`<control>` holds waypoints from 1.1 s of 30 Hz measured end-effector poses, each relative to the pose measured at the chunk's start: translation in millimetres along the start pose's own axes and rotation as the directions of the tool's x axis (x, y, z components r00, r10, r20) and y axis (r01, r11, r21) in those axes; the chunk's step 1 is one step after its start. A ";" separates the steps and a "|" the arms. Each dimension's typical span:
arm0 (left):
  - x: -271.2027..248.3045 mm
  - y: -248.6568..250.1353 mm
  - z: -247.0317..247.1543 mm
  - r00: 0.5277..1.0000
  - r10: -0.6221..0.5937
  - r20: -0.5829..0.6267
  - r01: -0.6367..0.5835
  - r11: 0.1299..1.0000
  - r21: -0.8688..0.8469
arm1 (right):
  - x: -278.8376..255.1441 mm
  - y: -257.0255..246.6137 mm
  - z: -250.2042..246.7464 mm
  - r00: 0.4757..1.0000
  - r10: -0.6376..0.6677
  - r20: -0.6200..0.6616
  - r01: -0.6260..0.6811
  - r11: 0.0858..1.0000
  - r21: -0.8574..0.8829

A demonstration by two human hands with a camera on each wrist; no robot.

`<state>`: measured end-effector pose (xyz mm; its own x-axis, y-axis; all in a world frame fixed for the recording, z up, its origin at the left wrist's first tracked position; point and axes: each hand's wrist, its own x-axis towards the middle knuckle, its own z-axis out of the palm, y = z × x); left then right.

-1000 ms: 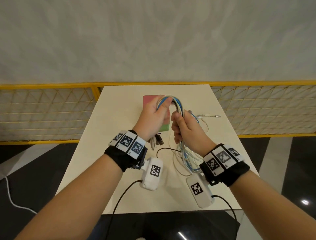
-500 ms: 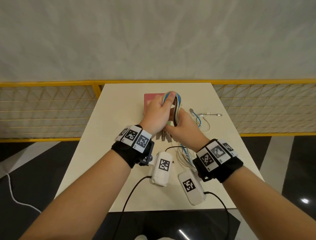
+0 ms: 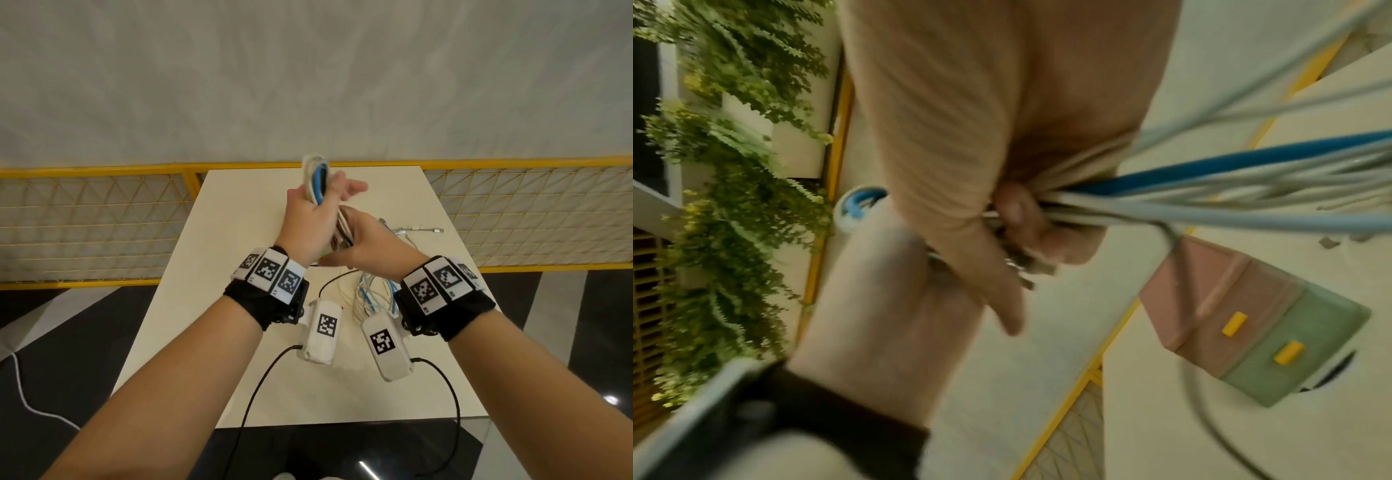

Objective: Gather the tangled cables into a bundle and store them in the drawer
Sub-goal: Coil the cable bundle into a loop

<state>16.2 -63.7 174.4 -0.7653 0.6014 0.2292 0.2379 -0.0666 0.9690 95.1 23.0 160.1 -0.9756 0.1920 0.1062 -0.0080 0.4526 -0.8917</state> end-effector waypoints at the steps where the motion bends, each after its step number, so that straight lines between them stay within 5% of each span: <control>1: 3.2 4.4 -0.9 0.998 0.002 -0.061 -0.006 0.998 -0.062 | 0.4 4.9 -0.2 0.999 0.017 -0.030 -0.019 0.999 -0.044; 5: 11.7 21.8 -7.7 0.989 0.085 -0.124 -0.105 0.981 -0.162 | 0.5 25.6 4.3 0.987 0.087 -0.134 -0.105 0.985 -0.137; 10: 19.2 22.0 -19.7 0.984 0.149 -0.094 -0.155 0.985 -0.069 | -3.9 50.4 8.9 0.990 0.142 -0.005 -0.138 0.956 -0.259; 16: 18.2 16.3 -27.2 0.963 0.187 -0.192 -0.192 0.981 -0.003 | 1.8 18.4 24.5 0.996 -0.087 0.037 0.092 0.985 -0.148; 20: 12.1 23.9 -30.8 0.918 0.292 -0.267 -0.296 0.955 0.028 | 4.4 15.9 32.6 0.998 -0.061 -0.019 0.059 0.992 -0.107; 25: 7.2 29.5 -43.3 0.950 0.296 -0.103 -0.299 0.954 -0.010 | -2.5 49.1 11.4 0.985 0.172 0.022 -0.156 0.934 -0.322; 28: 3.3 21.7 -50.4 0.942 0.311 0.128 -0.333 0.916 0.223 | -3.3 53.9 -1.2 0.975 0.221 -0.013 -0.207 0.890 -0.406; 30: 3.0 12.2 -53.5 0.927 0.223 0.300 -0.338 0.844 0.416 | -4.6 45.2 -9.3 0.983 0.179 -0.043 -0.178 0.872 -0.455; 33: 2.9 -3.0 -55.2 0.952 -0.002 0.306 -0.203 0.744 0.637 | -4.5 27.3 -12.7 0.993 0.075 -0.088 -0.109 0.856 -0.505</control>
<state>-19.7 -105.7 177.3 -0.5463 0.8162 0.1881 0.7131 0.3355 0.6155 102.0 45.5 140.8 -0.9503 0.3013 0.0778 0.2105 0.8064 -0.5526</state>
